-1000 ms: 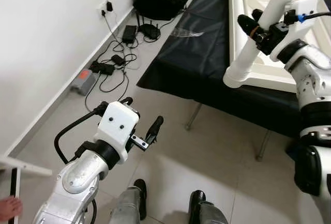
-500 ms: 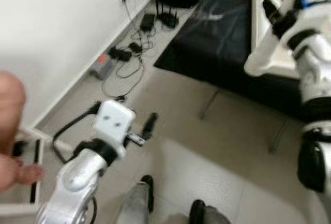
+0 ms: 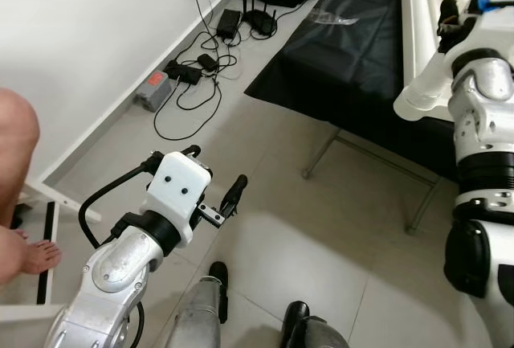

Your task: Building children table

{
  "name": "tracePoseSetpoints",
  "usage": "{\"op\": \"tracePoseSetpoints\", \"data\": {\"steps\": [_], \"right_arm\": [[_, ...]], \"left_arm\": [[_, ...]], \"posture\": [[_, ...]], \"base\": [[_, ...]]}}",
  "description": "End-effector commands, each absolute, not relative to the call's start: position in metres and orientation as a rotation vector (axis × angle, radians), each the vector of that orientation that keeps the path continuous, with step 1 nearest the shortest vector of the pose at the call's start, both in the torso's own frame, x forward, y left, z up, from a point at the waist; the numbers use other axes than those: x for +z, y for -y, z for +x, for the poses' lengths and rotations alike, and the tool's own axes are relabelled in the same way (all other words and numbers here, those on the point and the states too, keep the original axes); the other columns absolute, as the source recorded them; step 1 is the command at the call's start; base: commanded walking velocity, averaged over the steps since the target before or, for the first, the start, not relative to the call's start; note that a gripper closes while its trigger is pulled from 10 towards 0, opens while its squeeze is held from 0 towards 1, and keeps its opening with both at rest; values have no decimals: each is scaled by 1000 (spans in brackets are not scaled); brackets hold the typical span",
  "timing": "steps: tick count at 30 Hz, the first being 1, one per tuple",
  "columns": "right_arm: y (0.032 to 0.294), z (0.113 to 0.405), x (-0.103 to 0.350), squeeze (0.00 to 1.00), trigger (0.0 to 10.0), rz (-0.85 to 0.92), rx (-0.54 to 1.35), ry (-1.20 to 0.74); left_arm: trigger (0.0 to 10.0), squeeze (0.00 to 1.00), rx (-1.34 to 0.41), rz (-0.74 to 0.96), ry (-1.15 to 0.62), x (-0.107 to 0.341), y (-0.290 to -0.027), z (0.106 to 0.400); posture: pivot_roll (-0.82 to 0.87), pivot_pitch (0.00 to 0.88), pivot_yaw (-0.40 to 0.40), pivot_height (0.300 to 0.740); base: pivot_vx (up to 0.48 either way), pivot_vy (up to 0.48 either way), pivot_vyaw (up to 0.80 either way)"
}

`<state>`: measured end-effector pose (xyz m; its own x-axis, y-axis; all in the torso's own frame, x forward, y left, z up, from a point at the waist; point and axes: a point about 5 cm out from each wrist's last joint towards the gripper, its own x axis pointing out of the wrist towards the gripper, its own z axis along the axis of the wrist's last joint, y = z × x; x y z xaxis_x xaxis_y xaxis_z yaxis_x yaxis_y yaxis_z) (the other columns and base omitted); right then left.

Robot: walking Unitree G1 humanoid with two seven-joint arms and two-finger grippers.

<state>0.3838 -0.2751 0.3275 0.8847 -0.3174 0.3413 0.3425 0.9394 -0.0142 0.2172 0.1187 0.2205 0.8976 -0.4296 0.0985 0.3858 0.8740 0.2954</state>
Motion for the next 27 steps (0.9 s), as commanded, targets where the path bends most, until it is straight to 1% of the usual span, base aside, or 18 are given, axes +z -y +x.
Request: {"op": "tracePoseSetpoints", "data": {"steps": [1,3,5,6,8,12,16,18,21,24,27], "right_arm": [[282,389,266,0,10000,-46,-383,89],[276,391,267,0,10000,17,-449,94],[276,391,267,0,10000,17,-449,94],[272,392,267,0,10000,52,-499,91],[268,393,268,0,10000,79,-532,86],[265,395,269,0,10000,88,-568,75],[259,394,272,0,10000,90,-749,83],[259,394,272,0,10000,90,-749,83],[257,392,271,0,10000,118,-829,76],[257,392,271,0,10000,118,-829,76],[255,388,271,0,10000,161,-975,78]], "left_arm": [[10000,0,-433,271,155,218,-118,215],[10000,0,-433,269,156,218,-119,214],[10000,0,-433,269,156,218,-119,214],[10000,0,-434,269,158,219,-118,213],[10000,0,-435,267,157,219,-118,213],[10000,0,-435,266,158,219,-118,212],[10000,0,-433,268,161,219,-117,212],[10000,0,-433,268,161,219,-117,212],[10000,0,-433,269,161,220,-117,212],[10000,0,-433,269,161,220,-117,212],[10000,0,-433,272,160,220,-117,212]], "posture": [[223,371,-11,740],[222,367,-16,740],[222,367,-16,740],[223,365,-15,740],[226,362,-16,740],[227,360,-19,740],[230,361,-23,740],[230,361,-23,740],[230,363,-22,740],[230,363,-22,740],[234,368,-23,740]], "base": [[0,0,0],[0,0,0],[0,0,0],[0,0,0],[0,0,0],[0,0,0],[0,0,0],[0,0,0],[0,0,0],[0,0,0],[0,0,0]]}}
